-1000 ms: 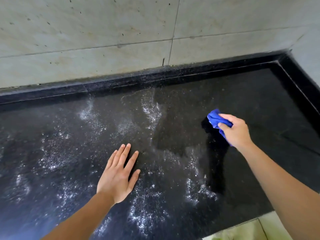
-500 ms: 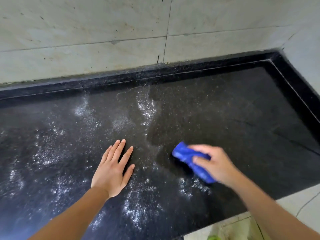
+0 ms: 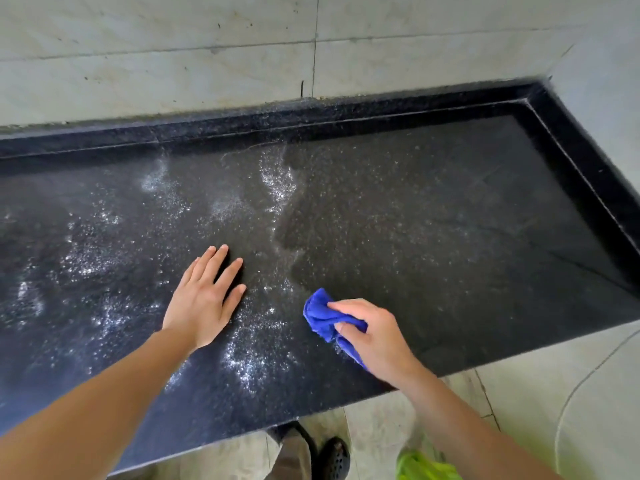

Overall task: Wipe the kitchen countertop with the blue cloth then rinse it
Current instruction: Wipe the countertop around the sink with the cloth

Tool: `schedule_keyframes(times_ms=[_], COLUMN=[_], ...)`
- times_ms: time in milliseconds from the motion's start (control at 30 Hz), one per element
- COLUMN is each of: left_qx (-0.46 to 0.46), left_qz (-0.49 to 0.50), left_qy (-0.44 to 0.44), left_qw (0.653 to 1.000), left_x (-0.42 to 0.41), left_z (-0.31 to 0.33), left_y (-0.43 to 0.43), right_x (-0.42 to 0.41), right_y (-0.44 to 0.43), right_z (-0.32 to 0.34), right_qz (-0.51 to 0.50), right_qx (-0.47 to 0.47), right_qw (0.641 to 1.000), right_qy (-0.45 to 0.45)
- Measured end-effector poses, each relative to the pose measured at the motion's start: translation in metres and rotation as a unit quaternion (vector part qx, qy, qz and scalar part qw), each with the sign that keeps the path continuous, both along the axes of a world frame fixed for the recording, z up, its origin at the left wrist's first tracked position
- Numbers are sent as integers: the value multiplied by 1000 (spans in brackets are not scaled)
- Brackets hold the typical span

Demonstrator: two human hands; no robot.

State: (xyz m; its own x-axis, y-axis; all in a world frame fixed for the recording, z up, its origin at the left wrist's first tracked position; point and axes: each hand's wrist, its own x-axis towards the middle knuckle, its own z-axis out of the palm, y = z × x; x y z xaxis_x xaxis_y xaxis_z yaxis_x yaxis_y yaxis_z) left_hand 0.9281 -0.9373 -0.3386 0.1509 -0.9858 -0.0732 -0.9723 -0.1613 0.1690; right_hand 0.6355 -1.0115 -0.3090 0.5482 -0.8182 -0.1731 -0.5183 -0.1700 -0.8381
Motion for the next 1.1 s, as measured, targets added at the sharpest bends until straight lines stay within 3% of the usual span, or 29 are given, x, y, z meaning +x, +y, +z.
schedule_keyframes(times_ms=[67,200,267,333,500,600,667,733,800,867,1000,1100], left_qx=[-6,-7,-2,0,3,9,13,14,11,4,-2,-2], left_qz=[8,-2,27,48,48,52,52,54,53,51,46,47], left_qy=[8,-9,-7,0,2,1,3,1,0,-1,-4,2], left_qw=[1000,1000,1000,999,999,999,999,998,999,999,999,999], left_x=[-4,-6,-4,-2,-3,-3,-3,-3,-3,-3,-2,-2], left_z=[4,2,-3,-7,-6,-5,-5,-5,-4,-4,-4,-3], left_y=[26,95,117,124,121,121,122,122,122,122,122,122], right_x=[-34,-107,-107,-79,29,50,30,-7,-43,-48,27,83], right_y=[-25,-32,0,37,106,97,69,37,25,47,126,154], right_z=[15,9,-11,-26,-27,-5,12,13,2,-17,-35,-25], right_qz=[-41,-213,-266,-282,-186,-50,-34,-134,-249,-302,-222,-101], right_qx=[45,-70,-145,-196,-159,1,77,9,-65,-117,-185,-144], right_qw=[998,967,938,926,965,999,995,991,960,934,949,982], right_qy=[-4,121,169,157,97,-1,-53,10,105,153,128,68])
